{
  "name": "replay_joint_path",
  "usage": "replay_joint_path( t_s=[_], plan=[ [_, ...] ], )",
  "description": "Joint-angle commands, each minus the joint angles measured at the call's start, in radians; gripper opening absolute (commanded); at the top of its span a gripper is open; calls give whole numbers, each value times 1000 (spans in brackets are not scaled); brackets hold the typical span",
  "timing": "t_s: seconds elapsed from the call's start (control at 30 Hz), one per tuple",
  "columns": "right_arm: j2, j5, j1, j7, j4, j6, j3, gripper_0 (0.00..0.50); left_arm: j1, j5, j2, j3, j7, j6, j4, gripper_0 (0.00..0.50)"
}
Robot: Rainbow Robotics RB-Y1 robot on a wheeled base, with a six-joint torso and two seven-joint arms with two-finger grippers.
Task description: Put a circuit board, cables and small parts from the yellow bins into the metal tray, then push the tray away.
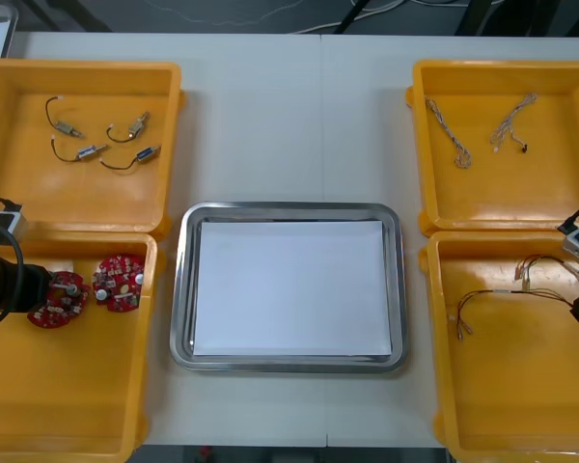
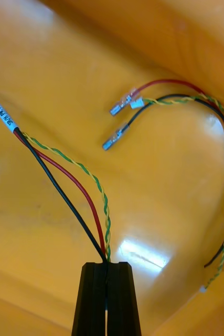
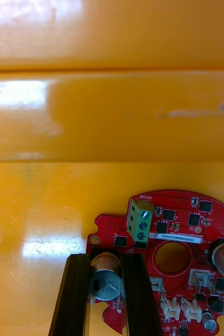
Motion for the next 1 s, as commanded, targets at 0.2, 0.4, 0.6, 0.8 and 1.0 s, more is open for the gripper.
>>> replay_joint_path(
  t_s=[0.2,0.4,0.6,0.8,1.0],
  plan=[
    [40,-10,161,-67,-104,1,-106,0,40,17,-16,23,-119,-7,-68,0],
    [42,-13,239,-84,-118,-50,-124,0,117,26,-16,58,-137,-7,-138,0],
    [40,-19,307,-95,-126,-89,-140,0,206,33,-15,88,-165,-36,-203,0],
    [42,-22,353,-104,-132,-126,-141,0,276,33,-15,107,-194,-87,-230,0],
    [40,-22,370,-105,-140,-135,-143,0,330,37,-16,123,-234,-132,-239,0]
  ],
)
